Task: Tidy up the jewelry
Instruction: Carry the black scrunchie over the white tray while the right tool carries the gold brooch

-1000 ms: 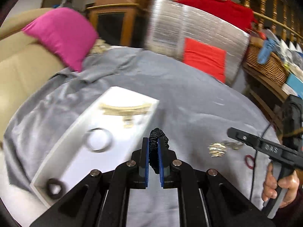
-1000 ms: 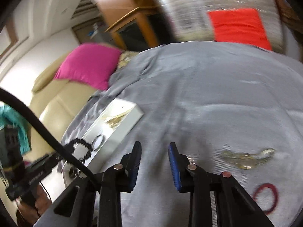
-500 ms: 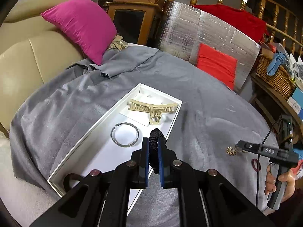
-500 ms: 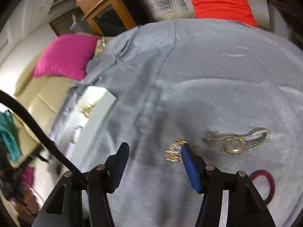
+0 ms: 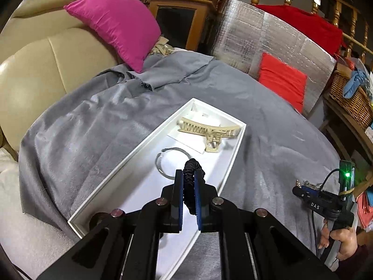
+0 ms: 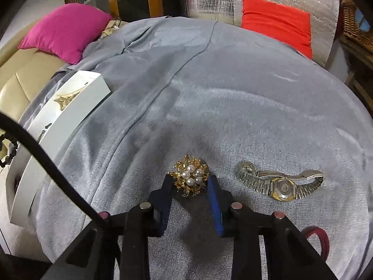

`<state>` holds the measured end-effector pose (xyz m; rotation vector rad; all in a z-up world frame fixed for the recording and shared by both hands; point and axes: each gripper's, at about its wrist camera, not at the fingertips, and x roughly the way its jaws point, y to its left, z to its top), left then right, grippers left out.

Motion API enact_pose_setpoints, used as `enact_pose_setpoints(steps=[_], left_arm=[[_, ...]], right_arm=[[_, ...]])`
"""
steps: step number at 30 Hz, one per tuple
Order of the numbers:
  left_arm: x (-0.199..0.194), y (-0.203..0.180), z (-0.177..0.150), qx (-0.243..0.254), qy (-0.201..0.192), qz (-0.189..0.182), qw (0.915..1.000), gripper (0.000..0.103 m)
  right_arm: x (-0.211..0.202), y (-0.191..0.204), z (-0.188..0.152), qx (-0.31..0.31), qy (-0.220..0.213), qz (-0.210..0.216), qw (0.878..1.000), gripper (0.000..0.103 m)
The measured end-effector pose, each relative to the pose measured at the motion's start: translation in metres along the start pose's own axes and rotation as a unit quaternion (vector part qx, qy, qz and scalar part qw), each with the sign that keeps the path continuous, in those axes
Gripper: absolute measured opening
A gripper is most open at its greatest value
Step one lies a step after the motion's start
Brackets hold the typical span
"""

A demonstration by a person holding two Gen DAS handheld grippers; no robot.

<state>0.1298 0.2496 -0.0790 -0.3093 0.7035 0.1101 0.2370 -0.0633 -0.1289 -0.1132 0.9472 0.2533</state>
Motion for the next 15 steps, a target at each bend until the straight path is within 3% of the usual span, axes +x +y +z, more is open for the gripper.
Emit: enact_pose_setpoints(steps=[3, 5, 11, 15], left_arm=[[-0.001, 0.005, 0.001, -0.008, 0.000, -0.002, 1.0000, 0.009], [-0.002, 0.007, 0.001, -0.013, 0.000, -0.003, 0.9999, 0.009], [0.003, 0.018, 0.001, -0.036, 0.013, 0.001, 0.9993, 0.009], [0.012, 0.027, 0.001, -0.049, 0.031, 0.015, 0.9982, 0.009]], right_arm=[[-0.005, 0.002, -0.001, 0.002, -0.005, 0.002, 1.000, 0.032], [-0.009, 0.002, -0.001, 0.010, -0.008, 0.013, 1.000, 0.025], [-0.034, 0.031, 0.015, -0.007, -0.035, 0.067, 0.997, 0.025], [-0.048, 0.069, 0.039, -0.020, -0.045, 0.128, 0.991, 0.025]])
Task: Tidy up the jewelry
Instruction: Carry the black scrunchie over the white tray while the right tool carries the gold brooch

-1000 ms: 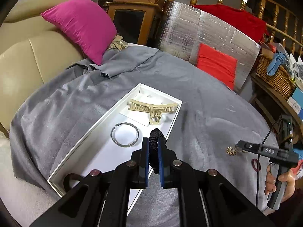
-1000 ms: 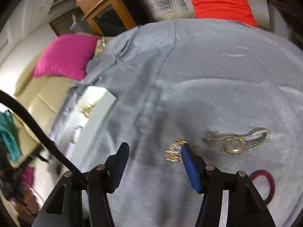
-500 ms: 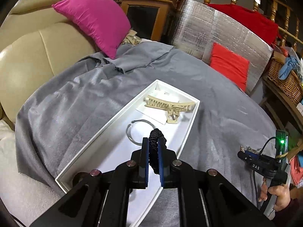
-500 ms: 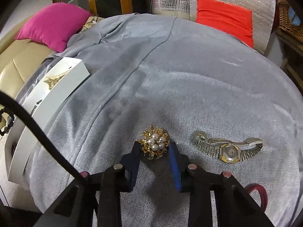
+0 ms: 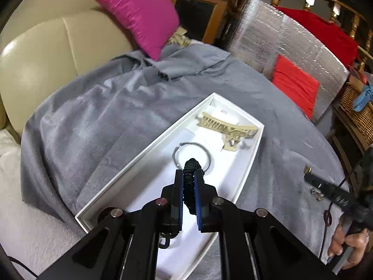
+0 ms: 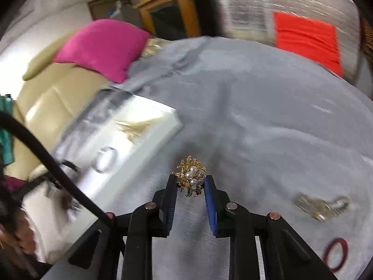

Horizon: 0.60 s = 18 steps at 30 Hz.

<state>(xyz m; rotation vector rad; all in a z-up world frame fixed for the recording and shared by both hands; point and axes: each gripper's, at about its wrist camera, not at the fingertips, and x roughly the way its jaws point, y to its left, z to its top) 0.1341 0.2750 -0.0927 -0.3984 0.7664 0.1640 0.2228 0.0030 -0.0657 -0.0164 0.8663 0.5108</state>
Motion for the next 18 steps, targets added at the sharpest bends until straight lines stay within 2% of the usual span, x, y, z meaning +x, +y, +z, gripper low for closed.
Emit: enact_pose_setpoints(steps=[6, 8, 12, 18], left_arm=[[0.015, 0.015, 0.001, -0.030, 0.031, 0.013, 0.9990, 0.009], [0.017, 0.018, 0.000, -0.034, 0.037, 0.018, 0.9986, 0.009], [0.024, 0.024, -0.002, -0.041, 0.055, 0.027, 0.9973, 0.009], [0.032, 0.028, -0.001, -0.047, 0.066, 0.038, 0.9960, 0.009]], right_arm=[[0.020, 0.065, 0.031, -0.021, 0.012, 0.081, 0.996, 0.025], [0.033, 0.085, 0.035, -0.033, 0.025, 0.092, 0.995, 0.025], [0.062, 0.113, 0.037, -0.061, 0.058, 0.092, 0.992, 0.025], [0.093, 0.124, 0.030, -0.102, 0.100, 0.063, 0.988, 0.026]])
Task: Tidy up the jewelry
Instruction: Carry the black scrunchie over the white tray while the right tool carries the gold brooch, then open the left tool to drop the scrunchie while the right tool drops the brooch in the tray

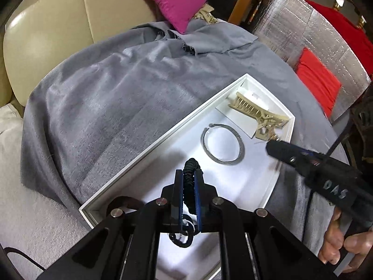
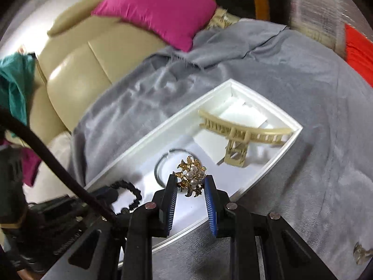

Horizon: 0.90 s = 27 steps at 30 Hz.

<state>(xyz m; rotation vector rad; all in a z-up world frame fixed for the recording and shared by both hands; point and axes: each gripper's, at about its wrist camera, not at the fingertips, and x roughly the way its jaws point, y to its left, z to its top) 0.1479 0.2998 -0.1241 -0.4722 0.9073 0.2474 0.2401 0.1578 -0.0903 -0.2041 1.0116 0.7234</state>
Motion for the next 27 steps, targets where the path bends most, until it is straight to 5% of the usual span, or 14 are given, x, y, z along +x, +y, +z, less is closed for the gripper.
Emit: enact_pose_setpoints(steps=[7, 15, 18, 27], left_arm=[[0.012, 0.005, 0.002, -0.014, 0.021, 0.008, 0.9996, 0.009], [0.020, 0.007, 0.003, -0.023, 0.039, 0.016, 0.9988, 0.010], [0.021, 0.007, 0.003, -0.023, 0.040, 0.018, 0.9988, 0.016], [0.002, -0.013, 0.004, 0.020, -0.018, 0.017, 0.9995, 0.019]], right_arm=[[0.014, 0.001, -0.003, -0.031, 0.019, -0.054, 0.998, 0.026], [0.011, -0.003, -0.002, -0.018, 0.026, -0.034, 0.999, 0.036], [-0.002, -0.006, -0.004, -0.007, 0.005, -0.016, 1.000, 0.053], [-0.074, -0.048, -0.035, 0.045, -0.073, -0.031, 0.996, 0.053]])
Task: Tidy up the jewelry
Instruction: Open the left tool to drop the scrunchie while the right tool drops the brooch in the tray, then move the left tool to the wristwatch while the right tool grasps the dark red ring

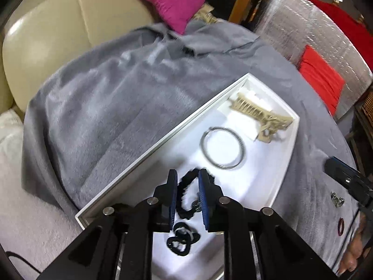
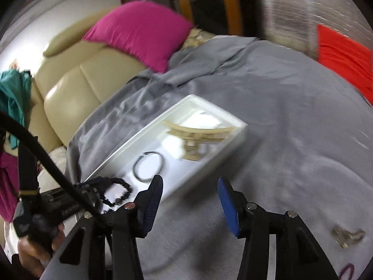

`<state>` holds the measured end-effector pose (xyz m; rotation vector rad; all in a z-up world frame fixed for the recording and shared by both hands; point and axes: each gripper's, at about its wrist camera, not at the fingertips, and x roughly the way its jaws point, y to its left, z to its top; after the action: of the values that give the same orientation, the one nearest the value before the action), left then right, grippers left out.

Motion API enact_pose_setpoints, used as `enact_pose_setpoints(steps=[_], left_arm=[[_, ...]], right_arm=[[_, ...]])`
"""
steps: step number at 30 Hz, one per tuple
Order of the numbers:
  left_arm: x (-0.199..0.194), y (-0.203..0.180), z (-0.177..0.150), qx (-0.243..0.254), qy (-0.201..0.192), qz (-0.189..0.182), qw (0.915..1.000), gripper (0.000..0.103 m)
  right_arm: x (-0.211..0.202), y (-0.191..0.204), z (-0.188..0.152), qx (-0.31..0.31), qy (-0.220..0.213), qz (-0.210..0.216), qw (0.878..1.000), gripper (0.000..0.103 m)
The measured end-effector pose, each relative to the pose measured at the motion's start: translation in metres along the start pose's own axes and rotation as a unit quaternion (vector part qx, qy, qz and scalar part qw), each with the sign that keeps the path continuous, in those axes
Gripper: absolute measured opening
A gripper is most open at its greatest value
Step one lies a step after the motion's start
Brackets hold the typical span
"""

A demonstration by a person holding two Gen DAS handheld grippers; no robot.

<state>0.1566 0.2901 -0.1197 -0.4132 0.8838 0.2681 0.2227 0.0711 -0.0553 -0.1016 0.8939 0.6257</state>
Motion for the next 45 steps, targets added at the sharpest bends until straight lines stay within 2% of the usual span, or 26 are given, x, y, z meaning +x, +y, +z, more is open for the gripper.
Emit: enact_pose_setpoints(steps=[4, 10, 14, 18, 26, 29, 33, 38, 40, 41, 43, 45], left_arm=[[-0.011, -0.018, -0.004, 0.030, -0.031, 0.002, 0.9991, 0.030], [-0.030, -0.061, -0.013, 0.102, -0.085, 0.004, 0.9911, 0.035], [-0.037, -0.095, -0.021, 0.150, -0.104, -0.007, 0.9832, 0.038], [-0.036, -0.128, -0.029, 0.175, -0.104, -0.025, 0.9788, 0.040], [-0.025, -0.204, -0.047, 0.217, -0.085, -0.066, 0.9703, 0.040], [-0.022, -0.227, -0.056, 0.234, -0.078, -0.077, 0.9660, 0.041], [-0.016, -0.248, -0.066, 0.251, -0.066, -0.084, 0.9620, 0.041], [-0.010, -0.264, -0.073, 0.262, -0.052, -0.092, 0.9594, 0.041], [-0.007, -0.270, -0.077, 0.267, -0.047, -0.094, 0.9580, 0.041], [-0.006, -0.272, -0.078, 0.270, -0.045, -0.094, 0.9573, 0.041], [-0.004, -0.277, -0.081, 0.275, -0.041, -0.095, 0.9559, 0.041], [-0.003, -0.282, -0.083, 0.278, -0.039, -0.098, 0.9549, 0.041]], right_arm=[[-0.044, -0.050, -0.023, 0.042, -0.023, -0.026, 0.999, 0.053], [-0.107, -0.140, -0.072, 0.114, -0.044, -0.070, 0.990, 0.053], [-0.139, -0.200, -0.108, 0.185, -0.050, -0.081, 0.978, 0.053], [-0.153, -0.238, -0.136, 0.246, -0.051, -0.063, 0.966, 0.053], [-0.152, -0.255, -0.159, 0.239, -0.023, -0.071, 0.968, 0.053], [-0.151, -0.259, -0.163, 0.244, -0.021, -0.071, 0.967, 0.047], [-0.134, -0.253, -0.161, 0.223, 0.008, -0.083, 0.971, 0.035], [-0.107, -0.247, -0.163, 0.200, 0.052, -0.096, 0.974, 0.034], [-0.102, -0.243, -0.163, 0.181, 0.056, -0.118, 0.975, 0.021], [-0.101, -0.240, -0.162, 0.170, 0.056, -0.126, 0.976, 0.019], [-0.100, -0.241, -0.163, 0.167, 0.055, -0.129, 0.976, 0.005], [-0.105, -0.243, -0.164, 0.175, 0.050, -0.128, 0.975, 0.006]])
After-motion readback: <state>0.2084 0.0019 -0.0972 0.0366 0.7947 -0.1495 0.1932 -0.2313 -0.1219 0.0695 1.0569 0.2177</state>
